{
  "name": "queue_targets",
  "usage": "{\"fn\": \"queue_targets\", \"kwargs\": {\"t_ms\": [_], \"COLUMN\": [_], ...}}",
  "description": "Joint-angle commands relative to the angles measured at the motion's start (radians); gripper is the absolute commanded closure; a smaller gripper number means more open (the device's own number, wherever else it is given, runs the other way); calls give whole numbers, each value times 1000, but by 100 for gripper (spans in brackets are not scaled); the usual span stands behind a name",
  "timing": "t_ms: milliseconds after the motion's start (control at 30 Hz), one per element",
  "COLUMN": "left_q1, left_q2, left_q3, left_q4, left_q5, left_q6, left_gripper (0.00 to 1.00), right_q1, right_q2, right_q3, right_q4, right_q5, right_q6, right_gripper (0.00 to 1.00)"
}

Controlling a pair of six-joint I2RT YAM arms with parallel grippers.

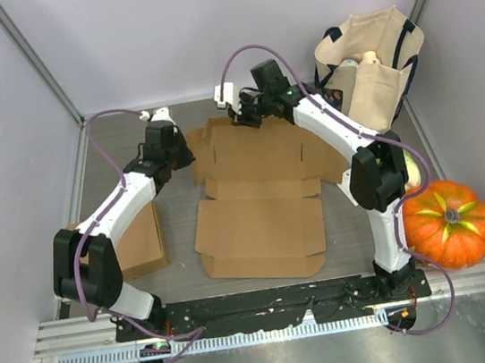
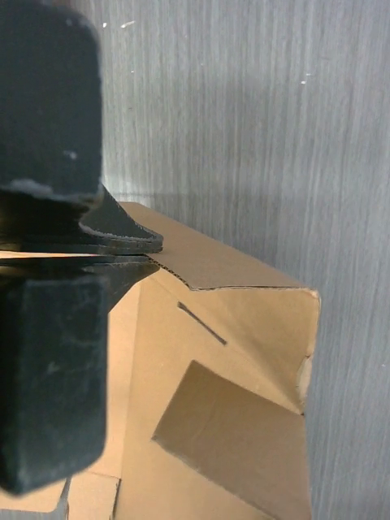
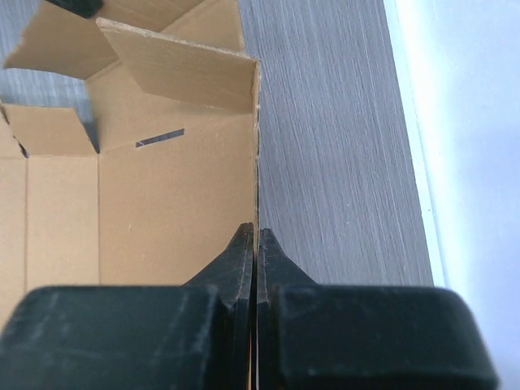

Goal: Fold the paper box

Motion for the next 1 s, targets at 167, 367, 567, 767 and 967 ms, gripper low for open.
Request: {"fn": "queue_targets", "kwargs": {"t_ms": [167, 367, 567, 767, 967], "left_q1": [12, 11, 12, 14, 9], "left_q2": [-217, -298, -367, -496, -340], "left_q3": [-330, -454, -384, -287, -143], "left_q4": [423, 551, 373, 318, 304], "left_q5": [54, 46, 80, 138, 314], "left_q6": [-111, -146, -131, -1, 168], "left_gripper": [100, 100, 46, 47, 49], "right_q1": [101, 144, 144, 139, 138], "right_q2": [-284, -370, -315, -297, -285], "right_q3": [-438, -645, -538, -489, -438], "right_q4": [441, 672, 578, 548, 477], "right_q5": [172, 255, 237, 226, 208], "right_q6": [-58, -69, -107, -144, -158], "right_gripper": [99, 99, 99, 99, 99]}}
